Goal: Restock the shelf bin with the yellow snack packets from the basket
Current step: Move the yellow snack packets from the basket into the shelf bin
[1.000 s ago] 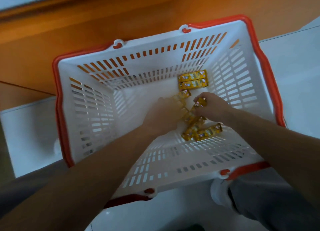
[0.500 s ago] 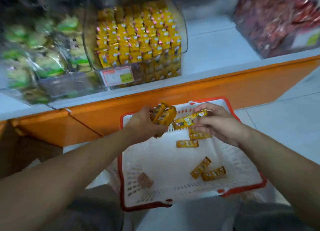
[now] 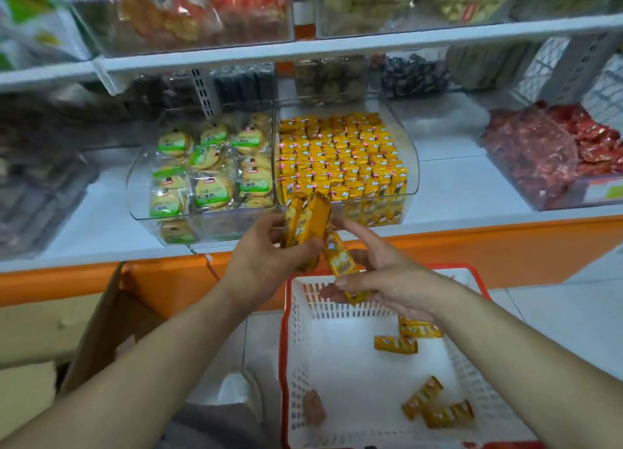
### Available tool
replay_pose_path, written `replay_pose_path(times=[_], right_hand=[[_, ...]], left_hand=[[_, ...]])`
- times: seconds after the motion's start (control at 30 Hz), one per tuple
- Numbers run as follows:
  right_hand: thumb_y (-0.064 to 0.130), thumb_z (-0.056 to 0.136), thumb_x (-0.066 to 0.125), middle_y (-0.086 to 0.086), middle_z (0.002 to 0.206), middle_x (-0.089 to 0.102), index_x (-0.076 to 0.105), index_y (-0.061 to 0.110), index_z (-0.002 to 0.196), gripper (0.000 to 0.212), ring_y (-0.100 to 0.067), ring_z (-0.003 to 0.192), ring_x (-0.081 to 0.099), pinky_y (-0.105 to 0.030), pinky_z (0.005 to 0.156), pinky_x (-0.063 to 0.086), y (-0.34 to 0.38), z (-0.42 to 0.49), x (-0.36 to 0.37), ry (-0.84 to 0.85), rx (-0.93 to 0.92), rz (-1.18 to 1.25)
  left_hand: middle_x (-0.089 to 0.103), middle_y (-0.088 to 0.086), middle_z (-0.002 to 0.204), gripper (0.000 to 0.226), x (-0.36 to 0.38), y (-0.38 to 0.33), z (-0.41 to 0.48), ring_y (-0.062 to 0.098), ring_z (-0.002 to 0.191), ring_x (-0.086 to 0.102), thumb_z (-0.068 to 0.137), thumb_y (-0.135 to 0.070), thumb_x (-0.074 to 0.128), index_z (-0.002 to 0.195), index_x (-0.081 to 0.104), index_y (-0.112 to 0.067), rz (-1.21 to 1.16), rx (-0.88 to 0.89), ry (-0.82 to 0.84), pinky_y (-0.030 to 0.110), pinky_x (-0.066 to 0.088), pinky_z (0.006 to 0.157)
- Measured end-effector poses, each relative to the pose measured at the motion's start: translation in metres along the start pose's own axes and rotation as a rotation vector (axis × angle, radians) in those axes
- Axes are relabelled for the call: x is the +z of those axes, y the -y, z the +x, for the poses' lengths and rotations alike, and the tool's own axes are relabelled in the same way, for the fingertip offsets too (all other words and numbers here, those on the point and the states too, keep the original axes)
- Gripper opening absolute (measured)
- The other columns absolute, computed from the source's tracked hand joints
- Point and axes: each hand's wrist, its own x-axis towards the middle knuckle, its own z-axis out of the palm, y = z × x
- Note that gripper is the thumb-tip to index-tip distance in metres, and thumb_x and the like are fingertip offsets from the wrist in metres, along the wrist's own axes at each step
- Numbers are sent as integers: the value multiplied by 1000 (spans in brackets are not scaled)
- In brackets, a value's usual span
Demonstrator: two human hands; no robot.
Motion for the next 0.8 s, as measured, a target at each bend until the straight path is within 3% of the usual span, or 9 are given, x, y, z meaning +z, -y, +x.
replay_pose_path(times=[0.1,0.17,0.3,0.37,0.43,0.5,0.63,0.73,0.8], right_hand=[[-8,75,74,-8,114,69,65,46,118,70,-46,98,69,-52,82,59,18,21,8,58,-40,96],[1,72,78,-10,123,64,65,46,112,61,-41,94,72,-42,71,60,34,38,9,-5,-92,105],[35,57,89,-13,106,66,61,41,101,52,-26,92,67,-46,85,54,69,79,2,-305,-292,-173],[36,66,85,5,88,63,58,41,97,40,-11,71,61,-38,77,52,82,102,-2,-387,-392,-358],[31,71,86,9,98,61,56,42,94,40,-5,63,58,-34,75,53,89,125,-2,-440,-434,-550],[27,71,88,9,108,60,54,41,91,42,-7,65,60,-33,72,55,92,144,0,-440,-447,-733],[32,67,89,11,95,62,57,34,91,40,-10,75,62,-28,62,46,85,168,2,-310,-420,-1094],[40,71,84,7,92,60,62,30,96,35,-19,84,57,-31,64,45,76,178,5,-226,-353,-1387],[42,78,78,5,94,63,67,28,99,28,-20,87,59,-33,68,48,73,181,4,-221,-333,-1376]], left_hand=[[74,-7,93,48,-24,2,18,4,77,73,76,-27,88,116,61,-21,7,64,-95,17,55,58],[70,-12,92,54,-42,3,29,-5,71,69,77,-32,87,120,55,-24,95,111,-161,13,52,55],[68,-7,109,79,-67,12,46,3,77,70,76,-43,85,142,49,-19,162,90,-212,18,54,63],[66,-2,116,82,-74,16,54,5,88,67,75,-45,85,144,48,-19,161,78,-239,22,56,68],[65,-2,117,84,-79,19,60,3,89,65,75,-45,85,144,47,-19,151,70,-252,17,54,65],[64,-2,116,85,-82,19,64,4,89,64,74,-46,85,145,46,-19,149,63,-254,13,50,63],[67,-2,115,83,-83,20,70,14,97,68,73,-46,86,142,49,-18,129,50,-250,28,58,77],[67,-9,104,80,-82,21,73,3,88,67,73,-44,87,139,51,-18,124,49,-255,15,52,63],[67,-6,107,83,-81,22,74,4,89,66,72,-44,87,141,49,-18,128,48,-256,13,48,62]])
